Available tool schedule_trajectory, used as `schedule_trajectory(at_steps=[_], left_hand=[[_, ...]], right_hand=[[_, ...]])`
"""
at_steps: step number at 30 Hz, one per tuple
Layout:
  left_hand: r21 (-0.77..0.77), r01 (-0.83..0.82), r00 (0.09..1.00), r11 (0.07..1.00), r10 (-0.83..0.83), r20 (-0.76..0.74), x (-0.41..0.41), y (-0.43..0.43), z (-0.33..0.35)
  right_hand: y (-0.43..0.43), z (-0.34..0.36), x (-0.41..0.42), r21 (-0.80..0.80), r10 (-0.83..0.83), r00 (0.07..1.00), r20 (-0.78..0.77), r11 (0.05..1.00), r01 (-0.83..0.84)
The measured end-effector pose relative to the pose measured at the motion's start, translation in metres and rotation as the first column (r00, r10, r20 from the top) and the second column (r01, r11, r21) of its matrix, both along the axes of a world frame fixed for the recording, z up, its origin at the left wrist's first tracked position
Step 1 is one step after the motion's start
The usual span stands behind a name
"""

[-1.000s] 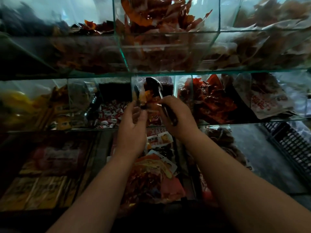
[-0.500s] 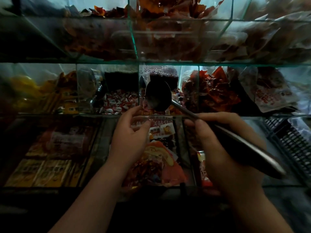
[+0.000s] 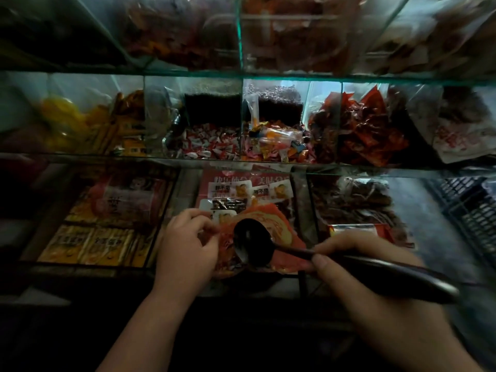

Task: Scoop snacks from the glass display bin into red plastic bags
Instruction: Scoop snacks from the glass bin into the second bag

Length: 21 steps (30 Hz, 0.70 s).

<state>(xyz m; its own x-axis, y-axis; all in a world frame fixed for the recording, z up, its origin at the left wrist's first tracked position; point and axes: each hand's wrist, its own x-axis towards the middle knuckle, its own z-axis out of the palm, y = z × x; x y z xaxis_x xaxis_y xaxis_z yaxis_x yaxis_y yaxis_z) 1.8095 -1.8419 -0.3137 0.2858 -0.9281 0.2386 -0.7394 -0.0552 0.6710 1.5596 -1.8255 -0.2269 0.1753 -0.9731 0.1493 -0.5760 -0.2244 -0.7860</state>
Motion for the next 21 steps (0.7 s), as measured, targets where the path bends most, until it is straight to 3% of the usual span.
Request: schedule_trajectory(at_steps=[2, 9, 11, 14, 16, 18, 21], left_hand=[[-0.033, -0.008, 0.999, 0.999, 0.006, -0.054, 0.0, 0.001, -0.006], [-0.041, -0.121, 0.96, 0.992, 0.106, -0.26, -0.003, 0.006, -0.018], [-0.065, -0.115, 0.955, 0.991, 0.093, -0.282, 0.001, 0.008, -0.02], [-0.092, -0.124, 0.939, 0.988, 0.087, -0.332, 0.011, 0.005, -0.025], [-0.079, -0.114, 0.92, 0.99, 0.076, -0.386, 0.016, 0.003, -0.025], [-0.078, -0.098, 0.923, 0.992, 0.061, -0.381, 0.017, 0.002, -0.024], [-0.094, -0.074, 0.935, 0.993, 0.036, -0.352, 0.015, 0.003, -0.022]], right_hand=[[0.008, -0.017, 0.011, -0.08, 0.02, 1.0, -0.005, 0.997, -0.02], [-0.03, -0.083, 0.068, 0.103, 0.239, 0.951, -0.196, 0.969, -0.223], [-0.03, -0.092, 0.075, 0.096, 0.232, 0.961, -0.152, 0.971, -0.219], [-0.035, -0.097, 0.077, 0.249, 0.037, 0.999, 0.025, 0.968, -0.042], [-0.037, -0.103, 0.079, 0.417, -0.132, 0.98, 0.147, 0.907, 0.059], [-0.037, -0.11, 0.085, 0.549, -0.303, 0.911, 0.281, 0.829, 0.107], [-0.035, -0.118, 0.091, 0.595, -0.444, 0.807, 0.389, 0.79, 0.148]])
